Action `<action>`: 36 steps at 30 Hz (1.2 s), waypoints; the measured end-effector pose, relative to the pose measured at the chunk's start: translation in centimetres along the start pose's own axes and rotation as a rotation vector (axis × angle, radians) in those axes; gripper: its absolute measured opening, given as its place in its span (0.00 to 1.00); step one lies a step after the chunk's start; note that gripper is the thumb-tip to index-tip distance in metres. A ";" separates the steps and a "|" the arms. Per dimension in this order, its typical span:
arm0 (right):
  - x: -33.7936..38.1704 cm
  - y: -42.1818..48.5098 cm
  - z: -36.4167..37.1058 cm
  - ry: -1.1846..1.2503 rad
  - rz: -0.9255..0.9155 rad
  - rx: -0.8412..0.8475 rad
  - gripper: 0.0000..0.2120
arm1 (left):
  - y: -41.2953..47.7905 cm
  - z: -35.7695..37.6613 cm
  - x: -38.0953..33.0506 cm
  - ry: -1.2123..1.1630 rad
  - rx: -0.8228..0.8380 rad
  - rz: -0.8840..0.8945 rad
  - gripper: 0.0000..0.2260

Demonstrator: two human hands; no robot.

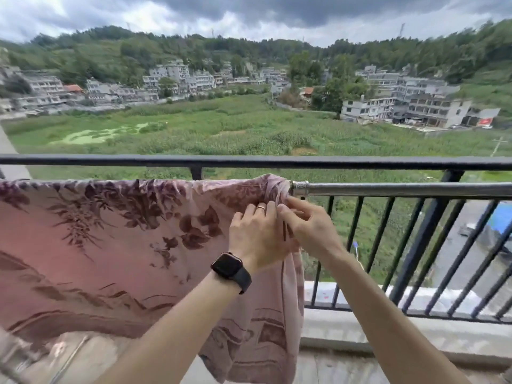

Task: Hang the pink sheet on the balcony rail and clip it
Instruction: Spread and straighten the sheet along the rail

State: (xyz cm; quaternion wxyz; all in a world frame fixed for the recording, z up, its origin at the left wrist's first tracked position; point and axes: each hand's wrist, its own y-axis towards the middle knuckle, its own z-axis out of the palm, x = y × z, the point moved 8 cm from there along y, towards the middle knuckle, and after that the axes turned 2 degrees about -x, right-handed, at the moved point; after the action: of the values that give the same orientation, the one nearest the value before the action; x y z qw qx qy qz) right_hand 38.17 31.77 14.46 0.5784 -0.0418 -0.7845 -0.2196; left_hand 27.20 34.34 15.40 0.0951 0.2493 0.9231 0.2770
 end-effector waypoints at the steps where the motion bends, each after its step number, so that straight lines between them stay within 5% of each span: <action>1: -0.3 0.2 -0.2 -0.026 -0.010 0.072 0.19 | 0.1 0.4 -0.5 -0.005 0.065 -0.060 0.26; 5: 0.6 1.0 -3.2 -0.222 -0.243 0.086 0.15 | -0.8 -0.8 1.0 -0.284 0.097 -0.204 0.05; 8: 3.4 3.0 -5.2 -0.614 -0.476 -0.105 0.17 | -0.7 -2.5 4.0 -0.654 0.164 -0.394 0.08; 12: 4.5 6.3 -0.4 -0.919 -0.451 0.214 0.30 | 1.0 -5.2 6.5 -0.994 0.105 -0.580 0.01; 14: 4.9 7.5 1.9 -0.853 -0.410 0.335 0.26 | 1.7 -7.0 7.7 -1.058 0.042 -0.624 0.09; 17: 5.6 10.0 3.9 -0.721 -0.348 0.415 0.11 | 2.0 -9.1 8.8 -0.586 0.120 -0.470 0.21; 22: 6.9 11.6 7.8 -0.754 -0.383 0.609 0.04 | 2.2 -10.1 12.2 -0.042 0.069 -0.199 0.20; 29: 10.1 14.3 14.7 -0.665 -0.511 0.262 0.10 | 0.6 -13.5 20.5 0.413 -0.128 -0.268 0.17; 32: 12.6 14.6 19.9 -0.558 -0.618 0.148 0.09 | 0.0 -14.1 27.9 0.086 -0.263 -0.548 0.08; 36: 14.6 16.1 29.2 -0.521 -0.645 0.320 0.13 | -2.5 -8.0 38.1 -0.909 -0.208 -0.956 0.10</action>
State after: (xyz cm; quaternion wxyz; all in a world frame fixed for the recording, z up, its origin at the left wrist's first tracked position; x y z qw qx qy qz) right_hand 12.59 54.94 25.94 0.2625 0.2411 -0.9012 -0.2466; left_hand -9.01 48.39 19.21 0.6105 -0.1059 0.7686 0.1592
